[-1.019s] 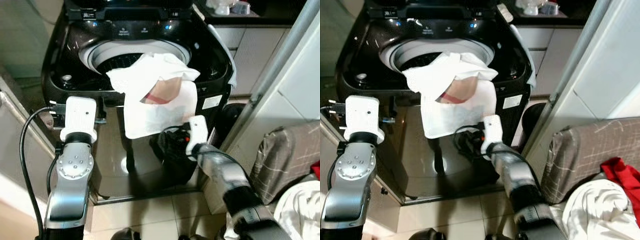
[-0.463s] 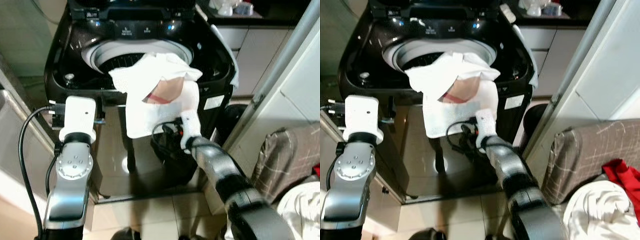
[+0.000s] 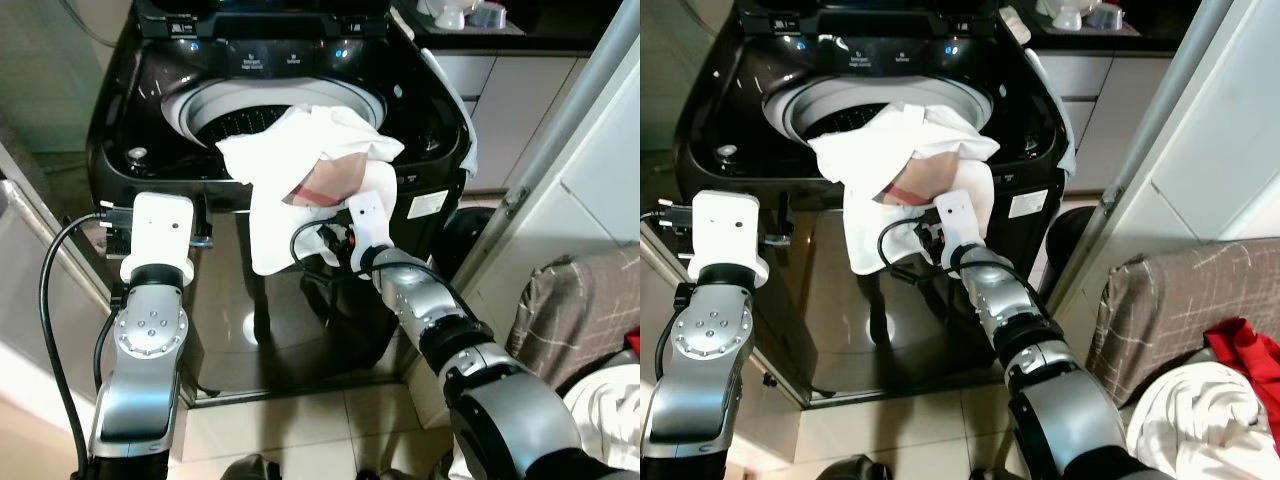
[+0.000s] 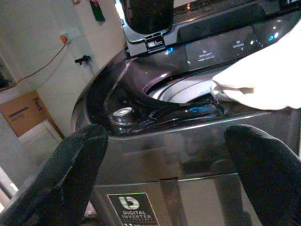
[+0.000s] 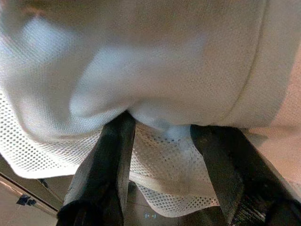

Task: Clothes washing

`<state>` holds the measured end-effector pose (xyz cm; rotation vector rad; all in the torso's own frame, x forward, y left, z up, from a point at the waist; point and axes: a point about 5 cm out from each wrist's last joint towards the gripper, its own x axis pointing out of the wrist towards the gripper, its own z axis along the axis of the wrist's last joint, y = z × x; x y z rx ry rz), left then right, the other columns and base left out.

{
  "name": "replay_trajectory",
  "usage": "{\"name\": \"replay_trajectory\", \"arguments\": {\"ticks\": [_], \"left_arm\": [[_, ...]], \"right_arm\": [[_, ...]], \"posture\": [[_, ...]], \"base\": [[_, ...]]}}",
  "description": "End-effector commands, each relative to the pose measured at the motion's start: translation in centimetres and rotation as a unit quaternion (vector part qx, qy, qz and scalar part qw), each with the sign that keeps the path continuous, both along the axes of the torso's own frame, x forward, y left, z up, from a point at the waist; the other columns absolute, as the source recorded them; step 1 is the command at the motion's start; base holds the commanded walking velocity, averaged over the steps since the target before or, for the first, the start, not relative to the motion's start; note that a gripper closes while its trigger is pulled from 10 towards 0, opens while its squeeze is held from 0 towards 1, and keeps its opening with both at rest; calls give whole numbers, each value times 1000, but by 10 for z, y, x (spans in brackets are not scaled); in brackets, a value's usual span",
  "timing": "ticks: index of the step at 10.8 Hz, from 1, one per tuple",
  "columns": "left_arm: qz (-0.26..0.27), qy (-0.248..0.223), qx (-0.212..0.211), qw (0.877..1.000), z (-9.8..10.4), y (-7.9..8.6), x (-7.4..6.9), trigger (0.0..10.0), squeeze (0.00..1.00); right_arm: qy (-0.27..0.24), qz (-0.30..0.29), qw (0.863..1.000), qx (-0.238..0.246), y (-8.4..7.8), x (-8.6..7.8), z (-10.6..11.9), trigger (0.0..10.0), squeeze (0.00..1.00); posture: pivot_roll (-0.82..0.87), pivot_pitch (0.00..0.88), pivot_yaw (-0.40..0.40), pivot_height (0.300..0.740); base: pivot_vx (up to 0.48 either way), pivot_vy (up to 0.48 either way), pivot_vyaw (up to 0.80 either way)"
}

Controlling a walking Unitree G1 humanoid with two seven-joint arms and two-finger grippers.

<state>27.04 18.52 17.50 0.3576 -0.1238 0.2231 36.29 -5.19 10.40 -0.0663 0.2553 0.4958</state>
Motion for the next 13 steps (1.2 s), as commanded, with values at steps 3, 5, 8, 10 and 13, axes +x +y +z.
{"name": "replay_trajectory", "arguments": {"ticks": [3, 5, 8, 10, 13], "left_arm": [[4, -9, -3, 1000, 4, -4, 3, 10000, 0], [5, -11, -8, 1000, 3, -5, 4, 10000, 0], [5, -13, -11, 1000, 3, -8, 7, 10000, 0], [12, -18, -12, 1000, 4, -8, 8, 10000, 0], [20, -17, -14, 1000, 2, -8, 10, 10000, 0]], "right_arm": [[-105, 34, 994, 27, 20, 20, 61, 10000, 0], [-149, 52, 987, 25, 32, 28, 93, 10000, 0], [-210, 55, 976, -10, 41, 34, 126, 10000, 0], [-269, 34, 963, 16, 41, 38, 162, 10000, 0], [-311, 40, 948, 47, 40, 35, 178, 10000, 0]], "posture": [[91, 52, -38, 740], [86, 45, -45, 740], [80, 41, -55, 740], [82, 40, -62, 740], [73, 34, -69, 740]], "base": [[0, 0, 0], [0, 0, 0], [0, 0, 0], [0, 0, 0], [0, 0, 0]]}}
